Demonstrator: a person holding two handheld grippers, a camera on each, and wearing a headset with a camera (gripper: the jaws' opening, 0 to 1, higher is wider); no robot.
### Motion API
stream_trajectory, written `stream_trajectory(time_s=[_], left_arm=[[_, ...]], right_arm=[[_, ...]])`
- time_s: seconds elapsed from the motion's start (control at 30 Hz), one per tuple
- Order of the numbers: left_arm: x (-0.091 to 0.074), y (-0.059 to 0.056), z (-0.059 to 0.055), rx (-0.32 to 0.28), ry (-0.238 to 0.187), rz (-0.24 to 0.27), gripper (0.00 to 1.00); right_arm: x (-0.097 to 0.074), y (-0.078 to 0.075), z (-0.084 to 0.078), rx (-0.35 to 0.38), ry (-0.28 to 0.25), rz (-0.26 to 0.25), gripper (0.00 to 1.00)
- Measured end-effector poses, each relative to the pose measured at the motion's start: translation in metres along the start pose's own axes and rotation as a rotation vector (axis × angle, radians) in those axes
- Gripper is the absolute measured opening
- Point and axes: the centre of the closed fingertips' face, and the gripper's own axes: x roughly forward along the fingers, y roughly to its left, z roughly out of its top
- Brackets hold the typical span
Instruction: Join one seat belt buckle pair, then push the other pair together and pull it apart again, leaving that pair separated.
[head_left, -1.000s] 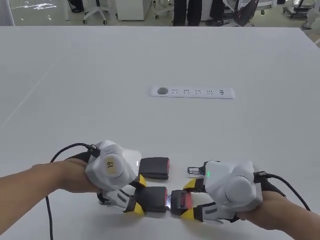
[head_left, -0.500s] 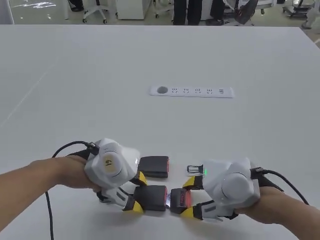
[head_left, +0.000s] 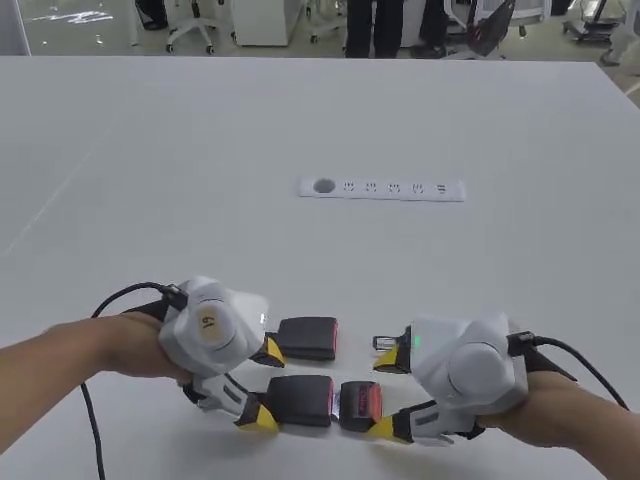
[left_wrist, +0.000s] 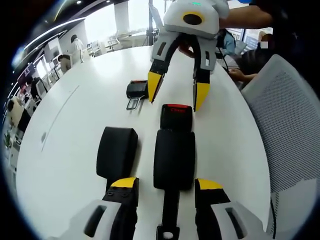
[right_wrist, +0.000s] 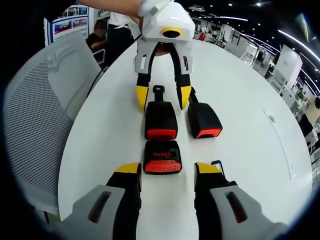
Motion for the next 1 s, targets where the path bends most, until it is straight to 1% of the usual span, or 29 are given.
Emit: stream_trajectory(time_s=[0.13,0.27,0.37,0.47,0.57,0.67,0.83,0.87,1.0], left_arm=[[-0.009,0.004,0.005,-0.013,-0.017,0.024,0.48],[-0.015,0.009,0.008,-0.024,-0.025,0.038,0.52],[-0.020,0.010,0.010,-0.026,-0.022,0.046,0.52],[-0.025,0.012,0.012,-0.034,-0.029,0.049,0.52],[-0.028,0.017,0.013,-0.041,-0.034,0.053,0.52],[-0.030,0.023,0.014,-0.045,-0.036,0.064,0.53],[-0.031,0.038,0.018,-0.063,-0.048,0.084,0.53],[-0.031,0.039,0.018,-0.064,-0.048,0.086,0.53],[-0.028,0.053,0.014,-0.072,-0.047,0.094,0.53]], right_arm=[[-0.007,-0.010,-0.002,0.017,-0.002,-0.027,0.43],[-0.019,-0.020,-0.002,0.025,-0.005,-0.055,0.44],[-0.025,-0.028,-0.007,0.041,-0.003,-0.073,0.46],[-0.030,-0.036,-0.013,0.051,-0.001,-0.090,0.46],[-0.033,-0.041,-0.018,0.058,0.005,-0.101,0.47],[-0.036,-0.046,-0.022,0.070,0.008,-0.110,0.47],[-0.039,-0.056,-0.028,0.081,0.017,-0.123,0.48],[-0.039,-0.056,-0.029,0.080,0.018,-0.124,0.48],[-0.039,-0.061,-0.032,0.082,0.025,-0.126,0.48]])
